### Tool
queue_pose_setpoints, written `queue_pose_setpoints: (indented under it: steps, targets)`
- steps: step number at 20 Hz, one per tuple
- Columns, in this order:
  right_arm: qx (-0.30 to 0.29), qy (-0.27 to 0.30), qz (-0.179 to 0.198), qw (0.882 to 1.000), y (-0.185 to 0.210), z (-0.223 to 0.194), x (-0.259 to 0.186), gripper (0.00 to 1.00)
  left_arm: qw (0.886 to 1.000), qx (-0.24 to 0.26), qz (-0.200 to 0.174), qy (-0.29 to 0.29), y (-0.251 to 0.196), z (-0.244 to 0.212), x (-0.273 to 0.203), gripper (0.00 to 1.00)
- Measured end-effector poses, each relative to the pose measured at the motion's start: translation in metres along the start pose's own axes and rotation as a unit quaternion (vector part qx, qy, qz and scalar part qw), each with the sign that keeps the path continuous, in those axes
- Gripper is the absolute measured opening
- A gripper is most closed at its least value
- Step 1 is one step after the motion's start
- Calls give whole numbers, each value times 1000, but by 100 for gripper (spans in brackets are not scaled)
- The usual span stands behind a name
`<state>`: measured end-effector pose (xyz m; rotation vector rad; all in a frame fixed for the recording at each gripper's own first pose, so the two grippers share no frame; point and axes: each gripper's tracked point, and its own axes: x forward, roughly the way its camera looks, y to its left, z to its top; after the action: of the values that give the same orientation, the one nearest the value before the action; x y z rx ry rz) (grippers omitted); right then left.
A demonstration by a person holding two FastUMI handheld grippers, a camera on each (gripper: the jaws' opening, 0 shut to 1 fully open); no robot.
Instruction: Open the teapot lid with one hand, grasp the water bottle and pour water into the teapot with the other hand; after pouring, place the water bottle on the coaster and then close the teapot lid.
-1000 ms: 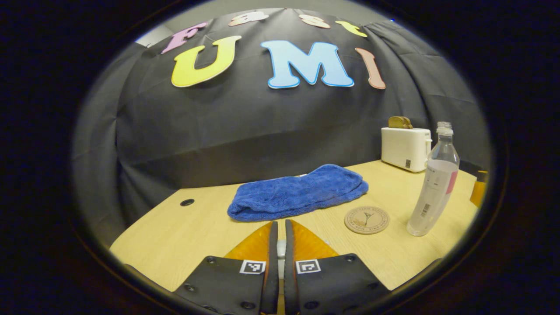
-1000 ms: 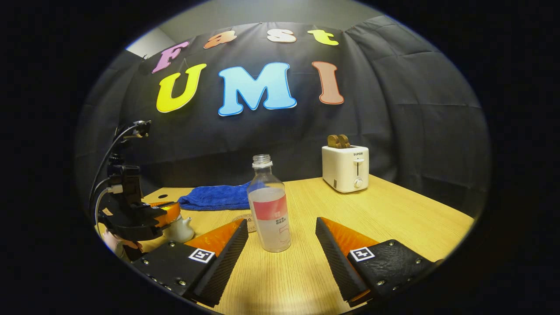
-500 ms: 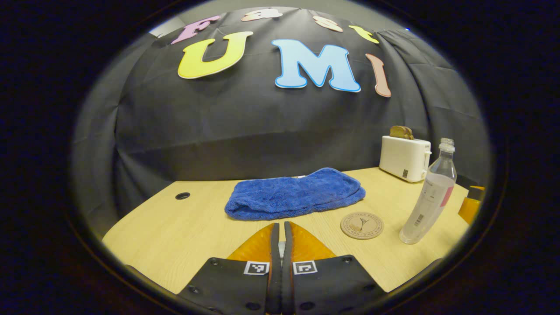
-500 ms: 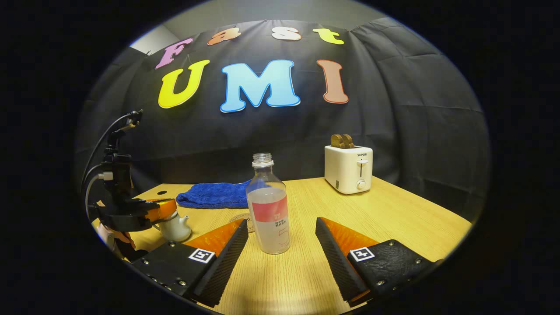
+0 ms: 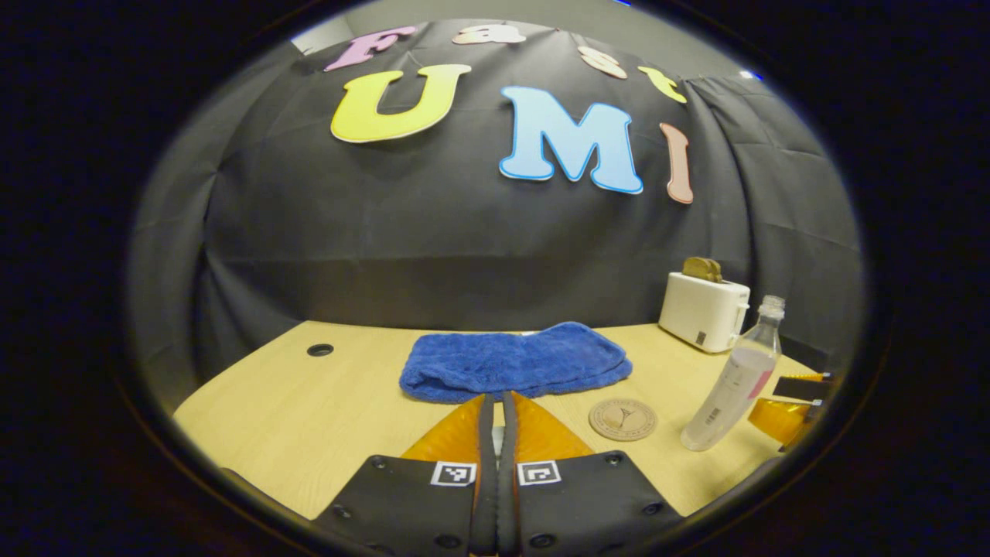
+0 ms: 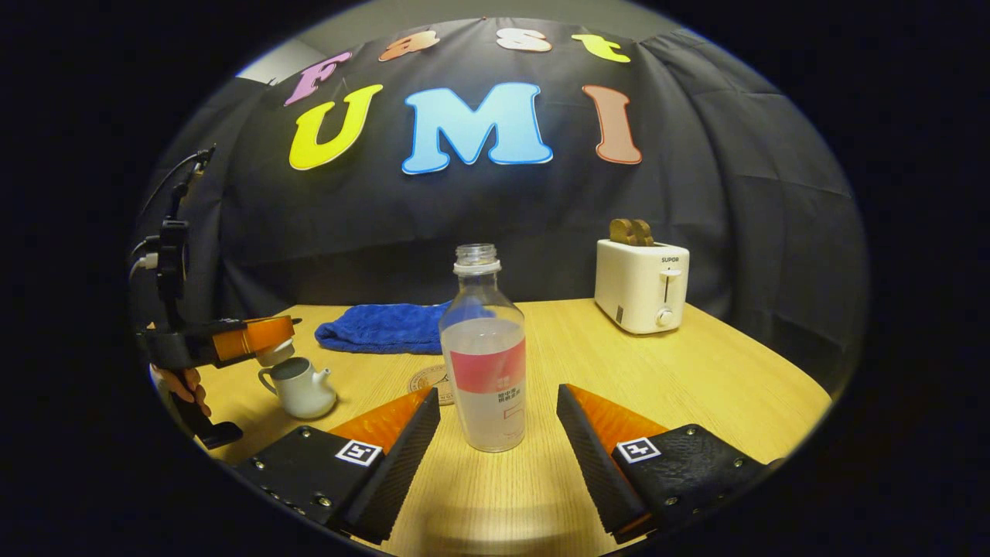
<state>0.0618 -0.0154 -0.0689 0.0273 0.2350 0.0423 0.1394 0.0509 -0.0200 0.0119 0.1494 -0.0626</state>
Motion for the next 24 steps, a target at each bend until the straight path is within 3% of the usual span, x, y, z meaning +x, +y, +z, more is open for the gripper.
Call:
queue_pose_setpoints:
  steps: [13, 22, 24]
  targets:
    - [-21, 16, 5, 1000, 0, 0, 36, 95, 999, -4, 50, 10, 72, -14, -28, 5]
    - [-49, 47, 3, 998, 6, -23, 60, 95, 999, -8, 51, 7, 82, -22, -24, 6]
    - [-58, 42, 5, 997, 8, -20, 60, 87, 999, -9, 49, 7, 82, -22, -22, 5]
